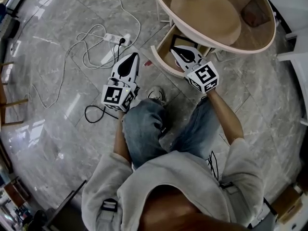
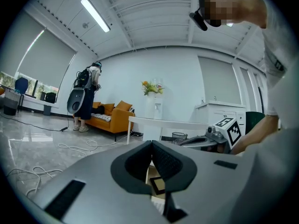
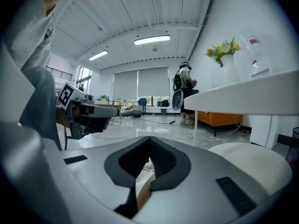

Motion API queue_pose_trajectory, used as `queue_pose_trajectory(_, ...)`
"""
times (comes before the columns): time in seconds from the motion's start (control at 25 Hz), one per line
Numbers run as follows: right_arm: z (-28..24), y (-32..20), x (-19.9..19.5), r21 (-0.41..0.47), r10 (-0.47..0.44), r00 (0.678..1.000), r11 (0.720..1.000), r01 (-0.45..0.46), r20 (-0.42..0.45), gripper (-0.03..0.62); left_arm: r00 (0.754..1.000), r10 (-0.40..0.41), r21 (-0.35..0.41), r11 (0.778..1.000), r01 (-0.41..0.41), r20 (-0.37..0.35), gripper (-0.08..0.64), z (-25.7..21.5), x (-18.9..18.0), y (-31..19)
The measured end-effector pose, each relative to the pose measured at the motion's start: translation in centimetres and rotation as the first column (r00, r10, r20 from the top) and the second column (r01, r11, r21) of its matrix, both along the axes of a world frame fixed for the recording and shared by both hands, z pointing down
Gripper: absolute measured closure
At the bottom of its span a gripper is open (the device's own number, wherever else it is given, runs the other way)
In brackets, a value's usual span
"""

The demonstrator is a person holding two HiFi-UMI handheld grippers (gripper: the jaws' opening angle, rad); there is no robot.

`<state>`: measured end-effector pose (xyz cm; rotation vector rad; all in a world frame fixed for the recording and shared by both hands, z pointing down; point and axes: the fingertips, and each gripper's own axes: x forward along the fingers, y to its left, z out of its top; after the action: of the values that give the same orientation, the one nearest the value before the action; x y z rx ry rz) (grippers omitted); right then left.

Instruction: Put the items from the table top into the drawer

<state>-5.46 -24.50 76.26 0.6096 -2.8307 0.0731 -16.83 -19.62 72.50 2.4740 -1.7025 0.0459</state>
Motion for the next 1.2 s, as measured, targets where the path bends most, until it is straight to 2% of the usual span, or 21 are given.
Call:
queue_pose_trajectory(0.32,-0.1,-1.7,-2.9,0.023,0.002,0.999,1.000,-0.001,-0.032,0.568,1.000,0.009,-0.029,1.000,-0.010,-0.015,0.545,0.0,-0.8,-4.5)
queue_pose_trajectory(0.4,-0.9,-2.0,-3.1,-0.013,0.032,0.999,0.999,-0.033,-0.007,0.568,1.000,0.008,-0.034,0.999,-0.008,-0.019,0.545,-0.7,-0.8,-5.1)
queue_pose_trajectory(0.48,-2.1,-2.3,-3.3,-0.011,0.049,0.999,0.999,-0.049,0.019,0.568,1.000,0.004,-0.039,0.999,-0.005,-0.027,0.545,-1.7,-0.9,-5.5)
queue_pose_trajectory(0.6,-4.1,-2.2,-3.3,-0.008,0.058,0.998,0.998,-0.058,-0.010,0.569,0.999,0.012,-0.071,0.997,-0.014,-0.033,0.545,-3.3,-0.7,-5.7)
queue_pose_trajectory(0.92,-12.0,-1.3,-2.9,-0.011,0.099,0.995,0.995,-0.099,0.009,0.569,1.000,0.011,-0.134,0.991,-0.014,-0.022,0.545,-10.4,-0.4,-5.0)
queue_pose_trajectory(1.2,-22.6,-1.2,-0.7,-0.081,0.197,0.980,0.977,-0.197,-0.015,0.569,0.999,0.015,-0.198,0.980,-0.020,-0.029,0.545,-21.0,0.1,-3.2)
